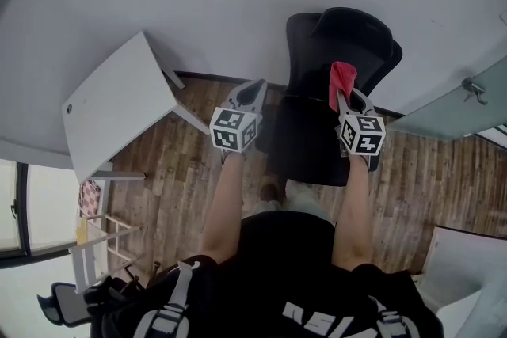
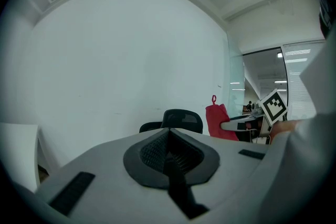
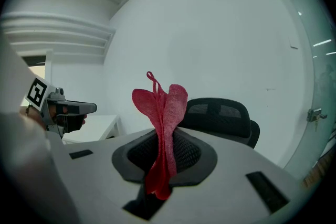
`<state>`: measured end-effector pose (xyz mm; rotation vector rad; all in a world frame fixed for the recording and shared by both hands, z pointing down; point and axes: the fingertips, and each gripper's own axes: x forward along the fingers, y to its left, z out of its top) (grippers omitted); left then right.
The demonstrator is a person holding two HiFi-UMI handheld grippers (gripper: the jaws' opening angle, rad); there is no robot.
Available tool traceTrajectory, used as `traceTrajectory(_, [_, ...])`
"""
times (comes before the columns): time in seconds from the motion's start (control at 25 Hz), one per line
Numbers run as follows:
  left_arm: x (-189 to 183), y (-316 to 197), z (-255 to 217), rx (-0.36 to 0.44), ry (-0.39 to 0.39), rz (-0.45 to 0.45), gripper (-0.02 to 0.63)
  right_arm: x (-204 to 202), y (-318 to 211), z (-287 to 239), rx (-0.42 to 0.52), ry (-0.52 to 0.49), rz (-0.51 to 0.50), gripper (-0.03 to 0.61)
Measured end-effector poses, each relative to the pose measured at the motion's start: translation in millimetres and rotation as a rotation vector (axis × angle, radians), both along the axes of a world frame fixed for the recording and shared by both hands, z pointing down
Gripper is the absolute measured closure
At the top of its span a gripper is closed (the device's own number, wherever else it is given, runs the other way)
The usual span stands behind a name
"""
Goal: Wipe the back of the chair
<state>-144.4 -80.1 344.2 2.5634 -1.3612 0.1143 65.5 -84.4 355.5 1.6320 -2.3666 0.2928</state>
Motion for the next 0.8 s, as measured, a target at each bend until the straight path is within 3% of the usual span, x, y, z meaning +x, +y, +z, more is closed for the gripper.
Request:
traceTrajectory(0.56, [25.0,-72.1,2.2,-0.001,-0.029,0.010,0.591,11.1,-84.4,10.7,-0.039,-0.067,-0.026,0.506])
traceTrajectory(0.8, [37.1,-103.1,5.4,-0.005,-0.022,0.009,0.591,19.4,-120.3,21.3,-0.057,-0.021,-0.025,0.503])
